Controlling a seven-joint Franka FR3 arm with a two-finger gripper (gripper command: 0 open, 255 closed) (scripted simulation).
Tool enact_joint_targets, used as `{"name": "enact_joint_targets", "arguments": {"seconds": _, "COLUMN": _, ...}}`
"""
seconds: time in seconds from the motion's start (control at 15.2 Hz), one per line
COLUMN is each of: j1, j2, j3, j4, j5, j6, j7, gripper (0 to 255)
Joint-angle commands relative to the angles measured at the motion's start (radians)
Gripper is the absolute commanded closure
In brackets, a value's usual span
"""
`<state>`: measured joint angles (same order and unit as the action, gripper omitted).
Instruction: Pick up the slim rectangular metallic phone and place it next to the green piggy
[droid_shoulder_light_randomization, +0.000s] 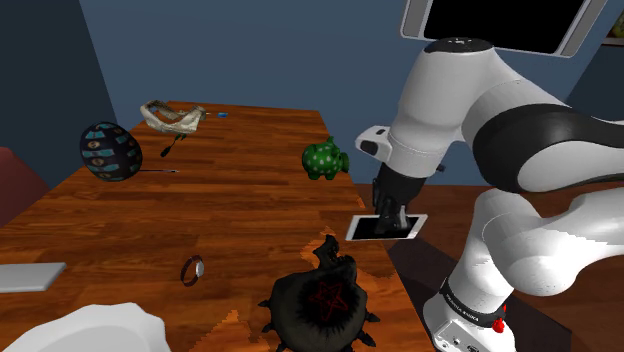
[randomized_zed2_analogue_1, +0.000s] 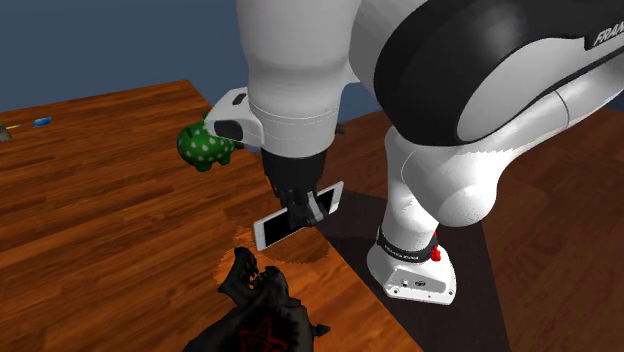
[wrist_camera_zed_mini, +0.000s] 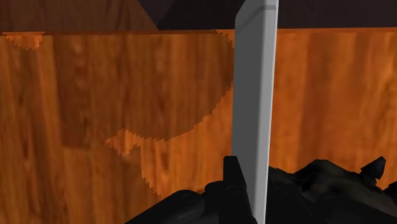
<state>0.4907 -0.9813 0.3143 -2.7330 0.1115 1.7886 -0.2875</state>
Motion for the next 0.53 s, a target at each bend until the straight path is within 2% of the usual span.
{"name": "enact_joint_targets", "arguments": {"seconds": 0.0, "j1": -0.003, "j2": 0.000, "j3": -0.005, "j4": 0.026, "j5": -0.005, "j6": -0.026, "j7": -0.002, "gripper": 255}}
{"name": "enact_joint_targets", "arguments": {"seconds": 0.46, "j1": -0.014, "j2": 0.008, "j3": -0.024, "j4": 0.123, "j5": -0.023, "j6": -0.114, "j7": -0.011, "gripper": 255}}
